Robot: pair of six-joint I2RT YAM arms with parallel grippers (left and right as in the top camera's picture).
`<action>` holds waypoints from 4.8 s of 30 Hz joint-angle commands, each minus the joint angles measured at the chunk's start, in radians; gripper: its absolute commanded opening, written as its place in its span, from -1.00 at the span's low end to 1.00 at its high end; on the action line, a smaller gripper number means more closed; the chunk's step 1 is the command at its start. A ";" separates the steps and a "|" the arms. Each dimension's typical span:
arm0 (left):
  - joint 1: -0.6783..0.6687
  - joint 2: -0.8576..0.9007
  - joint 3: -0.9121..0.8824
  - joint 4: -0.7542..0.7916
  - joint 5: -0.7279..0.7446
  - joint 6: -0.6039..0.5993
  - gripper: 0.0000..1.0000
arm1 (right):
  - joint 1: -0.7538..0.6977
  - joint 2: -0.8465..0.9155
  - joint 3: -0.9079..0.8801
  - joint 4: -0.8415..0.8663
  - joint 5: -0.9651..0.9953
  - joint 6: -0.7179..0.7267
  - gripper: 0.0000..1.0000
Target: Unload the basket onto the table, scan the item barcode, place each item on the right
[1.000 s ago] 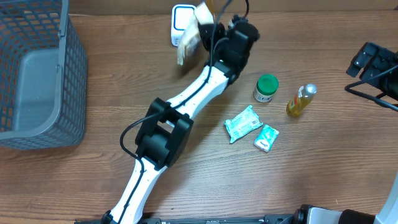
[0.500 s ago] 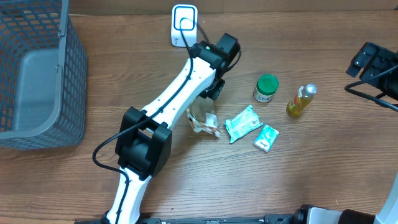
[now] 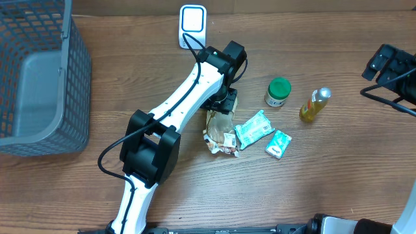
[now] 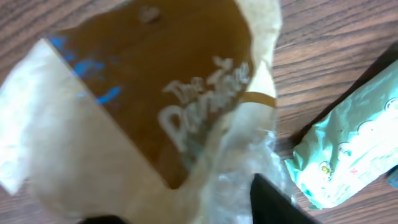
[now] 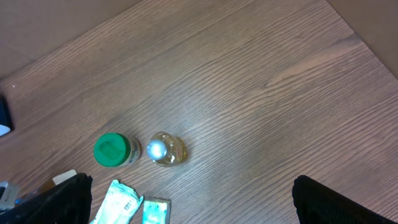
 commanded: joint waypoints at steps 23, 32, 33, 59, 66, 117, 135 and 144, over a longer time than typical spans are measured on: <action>-0.044 -0.065 -0.029 -0.007 0.108 -0.034 0.47 | -0.002 -0.002 0.002 0.003 0.003 -0.005 1.00; -0.042 -0.087 -0.090 -0.002 -0.087 -0.091 0.42 | -0.002 -0.002 0.002 0.003 0.003 -0.005 1.00; -0.042 -0.095 -0.086 0.006 -0.088 -0.084 0.41 | -0.002 -0.002 0.002 0.003 0.003 -0.005 1.00; 0.222 -0.339 0.077 -0.027 -0.182 -0.113 0.49 | -0.002 -0.002 0.002 0.003 0.003 -0.005 1.00; 0.396 -0.363 0.076 -0.068 -0.159 -0.118 0.63 | -0.002 -0.002 0.002 0.003 0.003 -0.005 1.00; 0.548 -0.362 0.075 -0.116 -0.156 -0.119 1.00 | -0.002 -0.002 0.002 0.003 0.003 -0.005 1.00; 0.548 -0.362 0.075 -0.116 -0.156 -0.119 0.99 | -0.002 -0.002 0.002 0.003 0.003 -0.005 1.00; 0.548 -0.362 0.075 -0.116 -0.156 -0.119 1.00 | -0.002 0.010 0.002 0.003 0.003 -0.005 1.00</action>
